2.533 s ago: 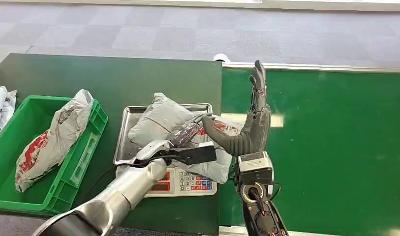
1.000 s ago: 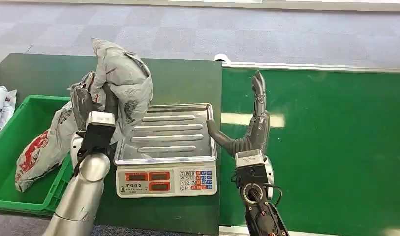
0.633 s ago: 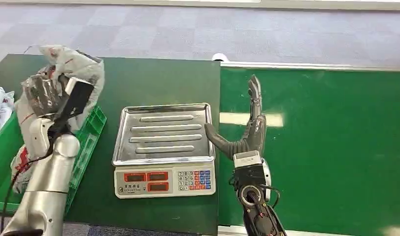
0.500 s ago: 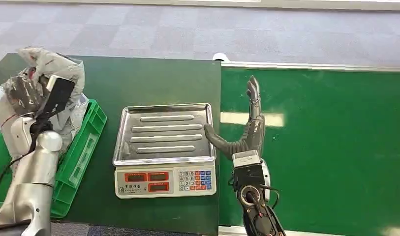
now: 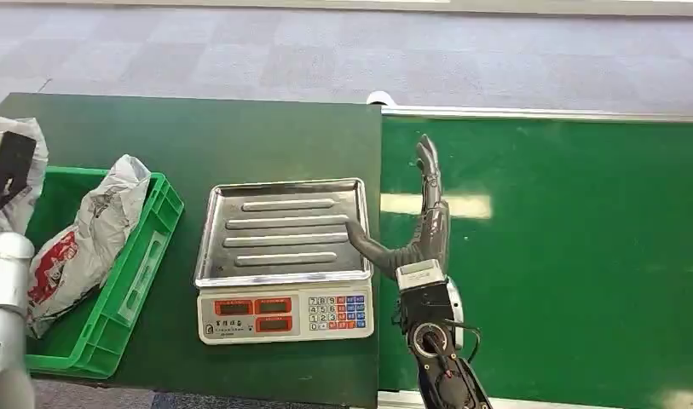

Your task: Moved the parcel from conveyor to table for the left to box.

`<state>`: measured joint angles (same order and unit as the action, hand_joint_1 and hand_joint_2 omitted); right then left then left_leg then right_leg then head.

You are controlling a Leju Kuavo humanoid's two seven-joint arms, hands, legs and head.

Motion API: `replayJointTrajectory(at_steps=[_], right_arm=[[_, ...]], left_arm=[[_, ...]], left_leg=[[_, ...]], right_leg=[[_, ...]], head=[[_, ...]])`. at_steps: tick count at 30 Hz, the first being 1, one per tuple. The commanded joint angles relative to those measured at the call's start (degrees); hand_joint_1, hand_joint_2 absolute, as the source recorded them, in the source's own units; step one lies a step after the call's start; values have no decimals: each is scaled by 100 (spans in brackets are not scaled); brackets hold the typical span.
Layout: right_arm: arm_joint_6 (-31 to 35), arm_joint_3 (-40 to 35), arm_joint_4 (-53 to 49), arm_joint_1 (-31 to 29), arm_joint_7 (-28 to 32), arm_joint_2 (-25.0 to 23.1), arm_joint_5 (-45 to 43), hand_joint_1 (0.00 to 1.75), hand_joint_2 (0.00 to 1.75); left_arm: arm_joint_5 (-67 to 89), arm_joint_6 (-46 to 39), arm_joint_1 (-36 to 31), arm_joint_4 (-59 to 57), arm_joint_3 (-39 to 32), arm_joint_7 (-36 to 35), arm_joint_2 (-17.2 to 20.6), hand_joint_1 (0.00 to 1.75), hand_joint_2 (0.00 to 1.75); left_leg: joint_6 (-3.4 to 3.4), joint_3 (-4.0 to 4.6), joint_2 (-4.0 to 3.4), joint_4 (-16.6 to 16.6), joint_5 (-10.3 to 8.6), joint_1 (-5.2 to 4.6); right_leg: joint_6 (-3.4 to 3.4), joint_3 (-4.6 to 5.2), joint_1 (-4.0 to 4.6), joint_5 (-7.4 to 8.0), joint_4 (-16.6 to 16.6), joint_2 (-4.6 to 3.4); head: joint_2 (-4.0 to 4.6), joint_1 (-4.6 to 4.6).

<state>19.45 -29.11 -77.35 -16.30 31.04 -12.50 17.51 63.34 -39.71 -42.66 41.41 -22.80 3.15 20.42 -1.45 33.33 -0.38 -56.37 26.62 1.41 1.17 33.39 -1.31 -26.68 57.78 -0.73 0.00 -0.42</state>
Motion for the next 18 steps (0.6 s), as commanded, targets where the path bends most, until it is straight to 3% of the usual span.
replayJointTrajectory(at_steps=[1,9,11,16,18], right_arm=[[15,-143,275,-157,-110,105,9,0,175],[10,-128,245,-130,-118,120,13,0,175],[-7,-79,247,-117,-136,120,23,0,175],[-54,-27,319,-136,-136,133,14,0,175],[-79,-35,356,-141,-137,157,11,0,175]], left_arm=[[33,218,-510,-1361,-524,-354,133,0,175],[-140,311,-545,-1350,-545,-228,9,0,175],[-1136,1025,-565,-1131,-772,604,-243,0,175],[-2306,1780,-382,-590,-561,1067,-537,0,175],[-3097,1770,-83,124,-505,1659,-762,0,175]], left_leg=[[10,-12,18,4,-2,1],[12,-14,25,7,-3,1],[6,-8,26,5,-3,-1],[10,-7,41,2,-5,1],[14,-11,36,4,-5,2]], right_leg=[[-9,-17,4,-3,-5,19],[-12,-23,5,0,-11,28],[-6,-14,1,-1,-7,27],[-6,-18,3,-1,-9,39],[-8,-22,5,1,-13,37]], head=[[0,0],[0,0],[0,0],[0,0],[0,0]])
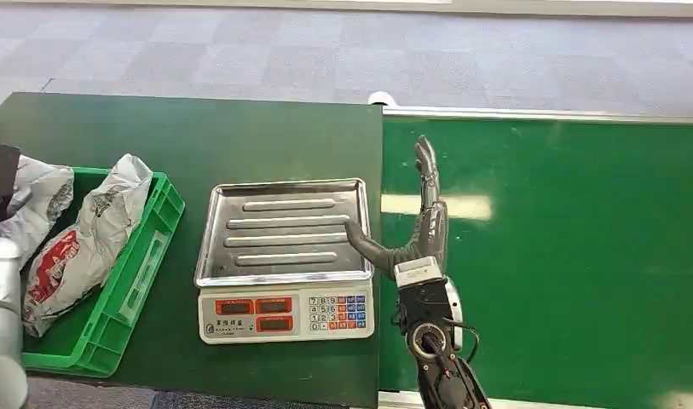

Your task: Moved the parcel from conveyor to table for the left to box.

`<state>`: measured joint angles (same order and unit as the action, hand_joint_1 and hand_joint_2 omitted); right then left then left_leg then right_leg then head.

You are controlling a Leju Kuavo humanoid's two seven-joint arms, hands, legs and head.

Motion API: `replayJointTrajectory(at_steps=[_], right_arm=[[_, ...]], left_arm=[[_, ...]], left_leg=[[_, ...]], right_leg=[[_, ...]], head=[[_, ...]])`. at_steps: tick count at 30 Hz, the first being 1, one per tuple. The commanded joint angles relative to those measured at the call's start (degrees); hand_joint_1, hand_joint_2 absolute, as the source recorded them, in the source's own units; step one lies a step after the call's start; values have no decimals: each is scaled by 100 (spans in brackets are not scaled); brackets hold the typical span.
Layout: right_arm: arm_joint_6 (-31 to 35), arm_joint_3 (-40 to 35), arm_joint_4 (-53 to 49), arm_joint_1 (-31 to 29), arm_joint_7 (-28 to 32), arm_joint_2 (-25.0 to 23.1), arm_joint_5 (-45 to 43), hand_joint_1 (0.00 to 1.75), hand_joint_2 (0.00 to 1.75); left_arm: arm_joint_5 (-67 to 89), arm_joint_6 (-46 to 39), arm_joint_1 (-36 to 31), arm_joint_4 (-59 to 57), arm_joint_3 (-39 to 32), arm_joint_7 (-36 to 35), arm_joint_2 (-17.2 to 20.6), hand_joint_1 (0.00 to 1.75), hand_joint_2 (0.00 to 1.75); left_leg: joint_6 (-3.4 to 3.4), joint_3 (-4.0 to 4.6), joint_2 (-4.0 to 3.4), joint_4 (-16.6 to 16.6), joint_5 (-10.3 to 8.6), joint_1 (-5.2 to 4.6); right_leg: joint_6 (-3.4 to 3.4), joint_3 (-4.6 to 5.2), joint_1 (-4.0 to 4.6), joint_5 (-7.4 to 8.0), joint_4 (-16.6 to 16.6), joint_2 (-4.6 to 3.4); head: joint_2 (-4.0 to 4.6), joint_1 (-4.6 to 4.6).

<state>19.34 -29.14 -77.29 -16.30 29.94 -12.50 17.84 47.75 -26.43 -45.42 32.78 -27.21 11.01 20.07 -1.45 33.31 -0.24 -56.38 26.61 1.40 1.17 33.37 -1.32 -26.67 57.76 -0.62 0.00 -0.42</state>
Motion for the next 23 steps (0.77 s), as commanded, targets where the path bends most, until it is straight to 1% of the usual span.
replayJointTrajectory(at_steps=[1,2,3,4,6,7,8,9,10,11,14,15,16,17,18,19,20,21,22,23], right_arm=[[-67,-35,367,-137,-6,161,-31,0,175],[-64,-36,373,-134,4,162,-34,0,175],[-61,-38,378,-131,12,162,-37,0,175],[-61,-50,396,-139,13,165,-45,0,175],[-49,-54,492,-207,-11,152,-90,0,175],[-60,-61,533,-243,-14,138,-104,0,175],[-67,-70,582,-298,-26,118,-128,0,175],[-67,-77,609,-331,-40,112,-131,0,175],[-59,-90,642,-372,-92,112,-115,0,175],[-68,-87,646,-379,-103,119,-118,0,175],[-68,-87,646,-379,-103,119,-118,0,175],[-68,-87,646,-379,-103,119,-118,0,175],[-68,-87,646,-379,-103,119,-118,0,175],[-86,-70,645,-359,-158,151,-65,0,175],[-86,-70,645,-359,-158,151,-65,0,175],[-101,-43,613,-329,-200,189,-68,0,175],[-242,63,604,-228,-258,258,-153,0,175],[-288,103,602,-176,-219,298,-176,0,175],[-417,226,577,-21,-163,378,-264,0,175],[-443,344,562,126,-157,428,-288,0,175]], left_arm=[[-1910,308,452,1528,83,1052,-860,0,175],[-1956,280,541,1694,173,949,-886,0,175],[-1990,244,631,1858,250,855,-907,0,175],[-2465,141,894,2445,392,1265,-1020,0,175],[-3085,-233,1577,3918,891,1939,-1368,0,175],[-2969,-706,1902,4545,1155,2298,-1522,0,175],[-2627,-1317,2422,5338,1681,2697,-1688,0,175],[-2275,-1357,2647,5734,1699,2899,-1918,0,175],[-1435,-1357,3120,6515,1984,2899,-2238,0,175],[-994,-1357,3359,6882,2146,2899,-2402,0,175],[-994,-1357,3359,6882,2146,2899,-2402,0,175],[-994,-1357,3359,6882,2146,2899,-2402,0,175],[-994,-1357,3359,6882,2146,2899,-2402,0,175],[-1137,-1357,3708,7029,2621,2899,-2309,0,175],[-1137,-1357,3708,7029,2621,2899,-2309,0,175],[-1184,-1357,4015,6994,2944,2899,-2311,0,175],[-2259,-1315,4658,6757,3750,2737,-2216,0,175],[-2367,-1357,4876,6736,3892,2831,-2320,0,175],[-3069,-1137,5172,6478,4277,2574,-2285,0,175],[-3600,-1127,5294,6283,4437,2459,-2292,0,175]], left_leg=[[10,-6,15,6,-4,2],[8,-4,10,6,-4,0],[14,-13,21,12,-5,-1],[11,-10,15,8,-3,-1],[13,-17,16,13,-2,-3],[11,-11,14,10,-2,-2],[11,-7,12,8,-2,-3],[16,-13,12,9,0,-4],[23,-26,20,17,2,-4],[19,-19,17,10,5,-6],[15,-6,5,0,9,-16],[19,-10,10,1,10,-18],[14,-3,-5,-3,12,-14],[9,-2,-17,0,12,-17],[13,-13,-18,6,11,-18],[12,-18,-10,11,8,-16],[11,-23,1,14,7,-20],[16,-45,9,31,6,-23],[16,-49,10,33,7,-23],[16,-53,7,33,9,-23]], right_leg=[[-5,-16,5,1,-10,20],[-4,-12,2,1,-9,15],[-6,-25,3,0,-16,27],[-5,-19,2,-1,-12,21],[-6,-27,0,-2,-17,21],[-5,-21,0,0,-16,19],[-3,-15,-1,0,-14,17],[-4,-22,-1,-2,-18,19],[-5,-40,0,-5,-29,28],[-2,-32,-3,-5,-22,23],[0,-16,-14,-3,-16,8],[0,-25,-15,-4,-20,14],[-1,-15,-12,-1,-16,-3],[0,-7,-16,1,-12,-13],[-5,-19,-15,1,-17,-9],[-8,-23,-13,2,-21,-1],[-5,-27,-18,-1,-22,7],[-7,-50,-19,0,-39,12],[-2,-56,-21,-3,-42,13],[0,-58,-21,-4,-42,6]], head=[[0,0],[0,-2],[0,-2],[0,0],[0,0],[0,-2],[0,-2],[0,-2],[0,-2],[0,0],[0,-2],[0,5],[0,2],[0,-4],[0,0],[0,-4],[0,-4],[0,-4],[0,0],[0,-4]])
